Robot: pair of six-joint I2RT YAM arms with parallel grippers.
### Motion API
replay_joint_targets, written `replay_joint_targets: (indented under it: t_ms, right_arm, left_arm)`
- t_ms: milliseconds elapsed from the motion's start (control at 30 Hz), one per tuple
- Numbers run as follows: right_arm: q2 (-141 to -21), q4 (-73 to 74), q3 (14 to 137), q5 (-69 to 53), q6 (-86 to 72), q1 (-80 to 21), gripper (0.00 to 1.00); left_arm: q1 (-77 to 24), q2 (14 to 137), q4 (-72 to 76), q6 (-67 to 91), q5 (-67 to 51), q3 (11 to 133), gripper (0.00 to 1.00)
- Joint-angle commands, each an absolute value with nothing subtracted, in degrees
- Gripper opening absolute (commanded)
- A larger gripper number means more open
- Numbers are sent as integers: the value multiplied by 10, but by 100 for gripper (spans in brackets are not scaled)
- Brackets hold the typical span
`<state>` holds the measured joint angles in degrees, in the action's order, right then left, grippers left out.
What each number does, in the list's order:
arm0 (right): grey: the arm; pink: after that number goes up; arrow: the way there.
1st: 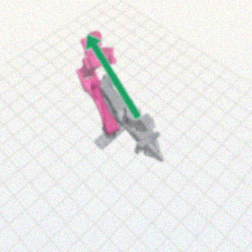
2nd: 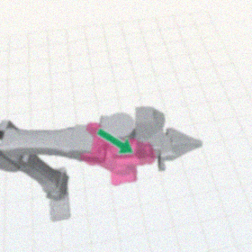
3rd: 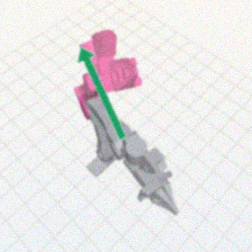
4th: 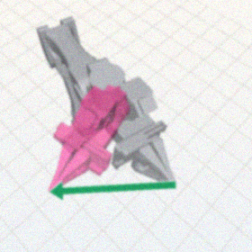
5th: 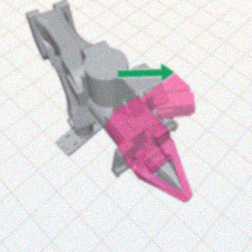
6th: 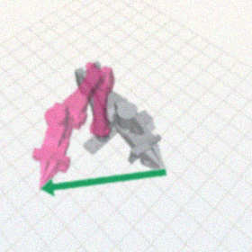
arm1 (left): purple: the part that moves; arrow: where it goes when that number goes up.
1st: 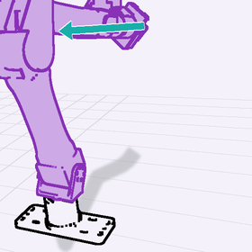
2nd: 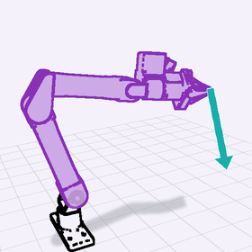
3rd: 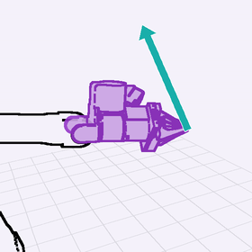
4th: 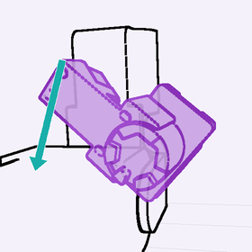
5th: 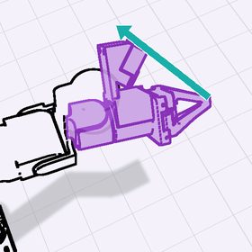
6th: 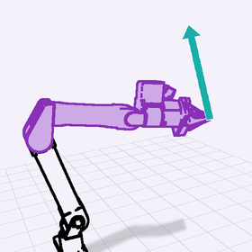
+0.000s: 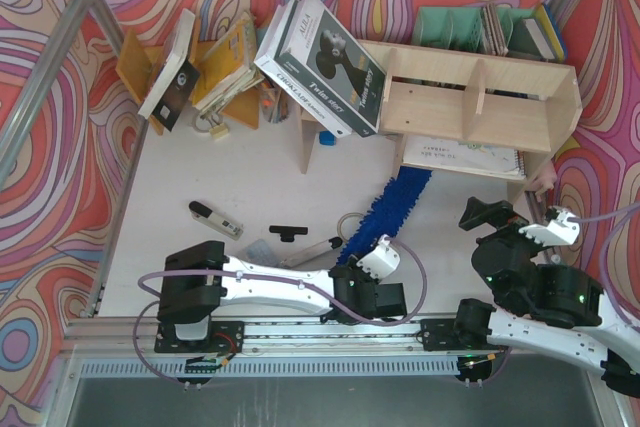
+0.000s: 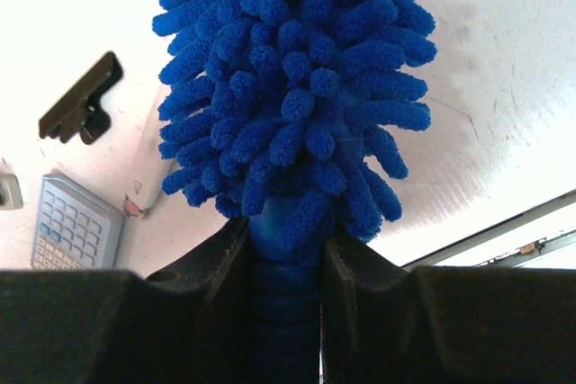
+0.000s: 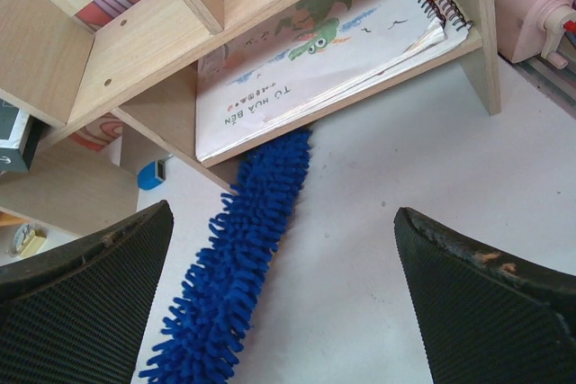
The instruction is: Dust the bookshelf with a duster
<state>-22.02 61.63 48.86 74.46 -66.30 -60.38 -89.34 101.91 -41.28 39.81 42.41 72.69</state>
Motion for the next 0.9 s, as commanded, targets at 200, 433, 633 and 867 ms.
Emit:
replay_joint_targets:
  t_ms: [200, 433, 633, 867]
  right_arm:
    - [-214, 624, 480, 749, -678, -609, 99]
    - [-215, 625, 480, 749, -680, -609, 99]
    - [-211, 628, 480, 750, -683, -609, 99]
    - [-210, 628, 479, 749, -685, -609, 99]
  left_arm:
    - [-883, 1006, -440, 391, 445, 737, 0]
    - [-885, 951, -429, 380, 548, 741, 0]
    - [-900, 937, -463, 430, 587, 754, 0]
    - [-914, 1033, -592, 497, 515, 839, 0]
